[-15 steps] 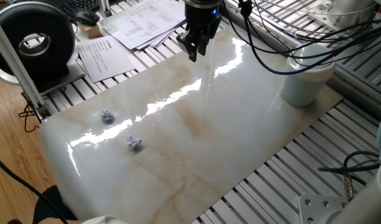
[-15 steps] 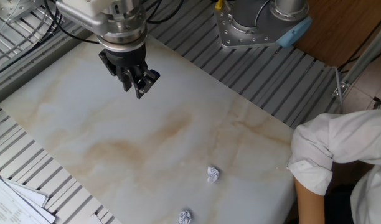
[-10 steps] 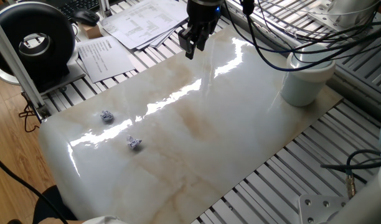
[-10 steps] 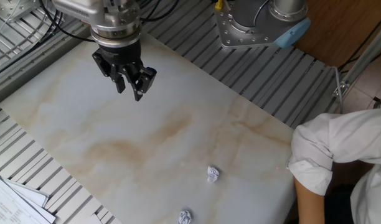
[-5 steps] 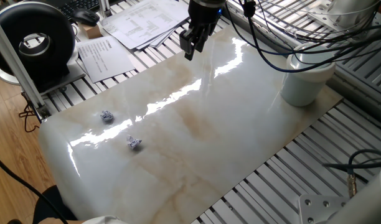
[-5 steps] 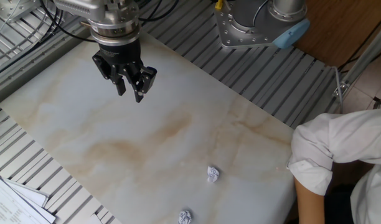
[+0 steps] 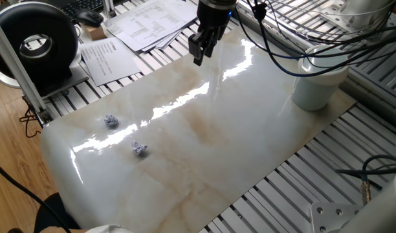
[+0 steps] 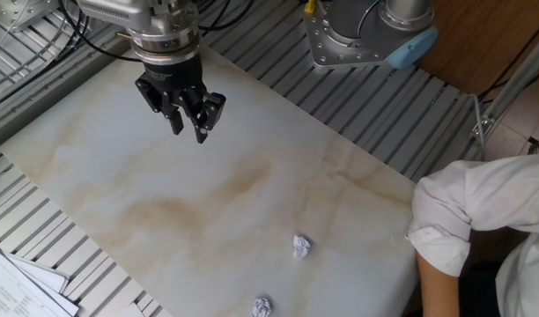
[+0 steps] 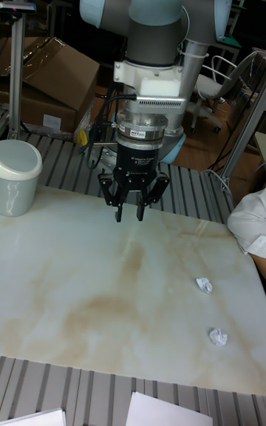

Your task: Put the garbage in the trash can

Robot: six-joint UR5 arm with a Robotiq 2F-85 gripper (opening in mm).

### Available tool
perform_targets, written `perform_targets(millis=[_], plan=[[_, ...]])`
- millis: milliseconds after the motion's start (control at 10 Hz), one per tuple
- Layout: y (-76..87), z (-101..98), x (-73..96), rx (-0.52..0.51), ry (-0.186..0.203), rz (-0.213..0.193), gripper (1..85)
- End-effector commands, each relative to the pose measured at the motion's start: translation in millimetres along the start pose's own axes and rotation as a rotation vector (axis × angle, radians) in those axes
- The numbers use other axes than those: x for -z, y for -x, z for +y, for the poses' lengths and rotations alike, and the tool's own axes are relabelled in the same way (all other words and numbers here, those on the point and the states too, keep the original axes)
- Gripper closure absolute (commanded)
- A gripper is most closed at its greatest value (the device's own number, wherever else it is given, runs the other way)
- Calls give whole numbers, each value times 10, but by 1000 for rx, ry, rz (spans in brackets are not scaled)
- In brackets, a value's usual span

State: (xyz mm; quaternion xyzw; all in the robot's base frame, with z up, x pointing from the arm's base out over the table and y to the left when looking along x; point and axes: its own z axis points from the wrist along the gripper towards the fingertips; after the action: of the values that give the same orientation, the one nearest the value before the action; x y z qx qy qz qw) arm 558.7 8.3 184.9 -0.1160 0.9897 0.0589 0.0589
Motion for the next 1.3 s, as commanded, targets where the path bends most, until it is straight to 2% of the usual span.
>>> perform_targets(millis=[0, 100, 300, 400, 500, 600, 700, 800, 900, 1000, 1100, 1200], plan=[[53, 117, 15, -2, 48, -22, 427], [88, 319, 33, -25, 127, -34, 420], [75, 250, 25, -45, 100, -28, 410], [139, 366, -52, -67, 99, -33, 407], [191, 443, -158, -80, 74, -35, 417], [179, 461, -267, -106, 31, -18, 527], [158, 407, -296, -103, -9, -9, 713], [-53, 347, -288, -110, -37, 71, 840], [-146, 526, -280, -65, 32, 110, 817], [-120, 618, -277, -2, 71, 99, 493], [-127, 591, -278, 9, 61, 101, 390], [-26, 714, -361, -21, 41, 116, 353]])
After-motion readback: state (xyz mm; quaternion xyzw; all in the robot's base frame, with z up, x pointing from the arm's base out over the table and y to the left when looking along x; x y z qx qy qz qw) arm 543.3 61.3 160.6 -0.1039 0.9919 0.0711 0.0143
